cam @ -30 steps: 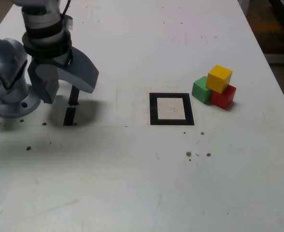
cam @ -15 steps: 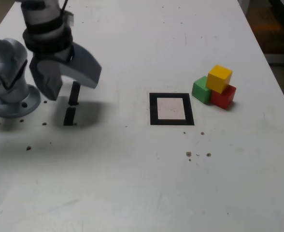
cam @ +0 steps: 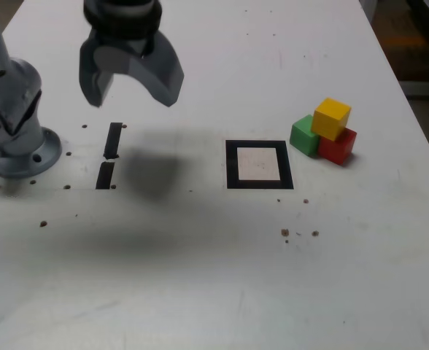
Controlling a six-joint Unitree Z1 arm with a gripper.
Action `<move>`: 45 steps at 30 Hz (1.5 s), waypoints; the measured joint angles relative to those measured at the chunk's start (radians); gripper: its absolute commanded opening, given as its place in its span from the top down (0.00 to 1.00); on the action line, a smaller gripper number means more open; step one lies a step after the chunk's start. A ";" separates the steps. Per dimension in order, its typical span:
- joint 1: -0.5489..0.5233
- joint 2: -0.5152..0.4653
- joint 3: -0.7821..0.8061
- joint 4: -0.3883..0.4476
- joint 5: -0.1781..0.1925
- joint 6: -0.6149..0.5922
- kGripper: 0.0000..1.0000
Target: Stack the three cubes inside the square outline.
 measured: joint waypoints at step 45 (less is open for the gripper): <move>0.086 0.646 -1.140 0.182 -0.015 0.221 0.06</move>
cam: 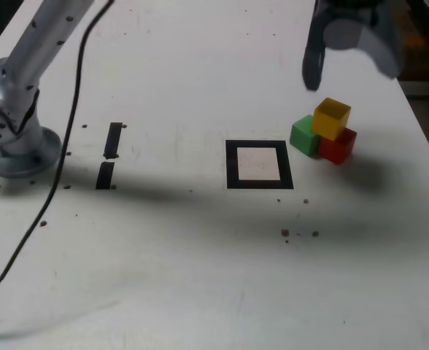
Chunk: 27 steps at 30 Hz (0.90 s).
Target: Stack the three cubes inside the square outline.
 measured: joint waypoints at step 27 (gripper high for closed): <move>-0.007 0.096 0.026 -0.039 0.032 0.102 0.58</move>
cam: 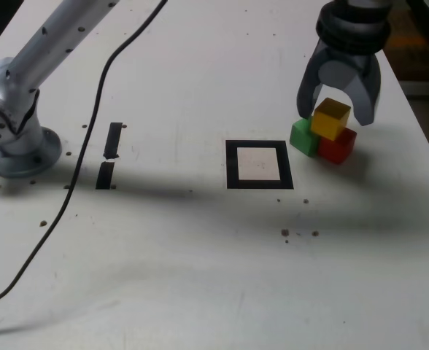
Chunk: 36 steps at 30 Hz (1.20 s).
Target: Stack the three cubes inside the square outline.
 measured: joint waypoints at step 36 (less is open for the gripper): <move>0.130 -0.327 0.335 -0.014 0.091 -0.061 0.68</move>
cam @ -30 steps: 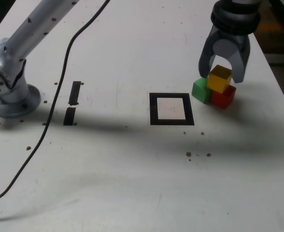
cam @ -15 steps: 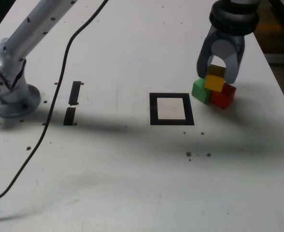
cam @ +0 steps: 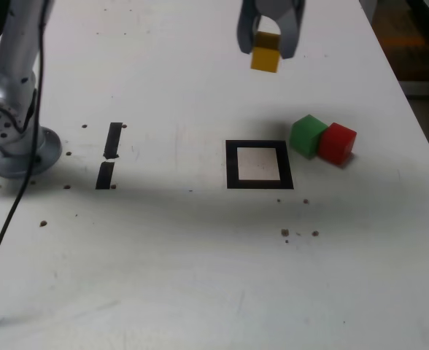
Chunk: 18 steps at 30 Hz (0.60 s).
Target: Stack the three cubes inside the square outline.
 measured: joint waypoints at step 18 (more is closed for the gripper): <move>0.085 -0.025 0.442 -0.273 -0.100 -0.166 0.67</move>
